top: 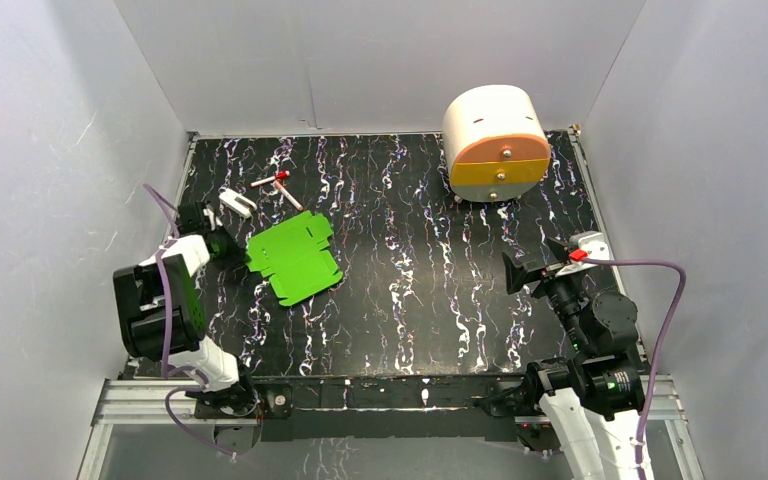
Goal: Fold the paper box
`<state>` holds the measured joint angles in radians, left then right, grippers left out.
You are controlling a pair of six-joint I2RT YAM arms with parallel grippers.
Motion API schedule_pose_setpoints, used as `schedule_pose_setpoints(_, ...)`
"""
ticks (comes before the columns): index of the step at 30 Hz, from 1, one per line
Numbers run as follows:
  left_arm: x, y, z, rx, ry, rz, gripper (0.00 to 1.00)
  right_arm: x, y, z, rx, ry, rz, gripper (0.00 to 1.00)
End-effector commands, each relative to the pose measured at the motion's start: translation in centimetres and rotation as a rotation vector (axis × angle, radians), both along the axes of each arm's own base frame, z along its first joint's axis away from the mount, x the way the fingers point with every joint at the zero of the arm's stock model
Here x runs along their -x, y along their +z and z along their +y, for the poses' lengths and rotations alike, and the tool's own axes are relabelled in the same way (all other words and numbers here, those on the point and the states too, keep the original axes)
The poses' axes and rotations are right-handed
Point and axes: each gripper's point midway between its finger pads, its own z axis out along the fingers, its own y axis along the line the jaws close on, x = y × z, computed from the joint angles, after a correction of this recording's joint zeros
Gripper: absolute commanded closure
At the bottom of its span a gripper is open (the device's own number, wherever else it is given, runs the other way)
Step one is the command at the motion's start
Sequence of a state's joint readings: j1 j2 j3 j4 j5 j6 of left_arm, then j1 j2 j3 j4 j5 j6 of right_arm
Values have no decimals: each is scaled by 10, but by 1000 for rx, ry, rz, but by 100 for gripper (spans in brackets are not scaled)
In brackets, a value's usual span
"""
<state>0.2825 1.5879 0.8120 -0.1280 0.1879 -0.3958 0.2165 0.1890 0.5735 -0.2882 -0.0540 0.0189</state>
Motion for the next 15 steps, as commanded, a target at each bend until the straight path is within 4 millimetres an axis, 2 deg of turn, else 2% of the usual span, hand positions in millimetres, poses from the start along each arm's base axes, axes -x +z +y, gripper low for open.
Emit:
schedule_pose_setpoints(1,-2,2,-38,65,-135,9,85,0,14,-2,1,-8,-65,1)
schedule_pose_setpoints(9,-4,6,-108,108,-306,15,84,1,14,1,3,10,-60,1)
schedule_pose_setpoints(15,5,3,-173,173,-396,18,81,-2,12,6,-1,32,-9,1)
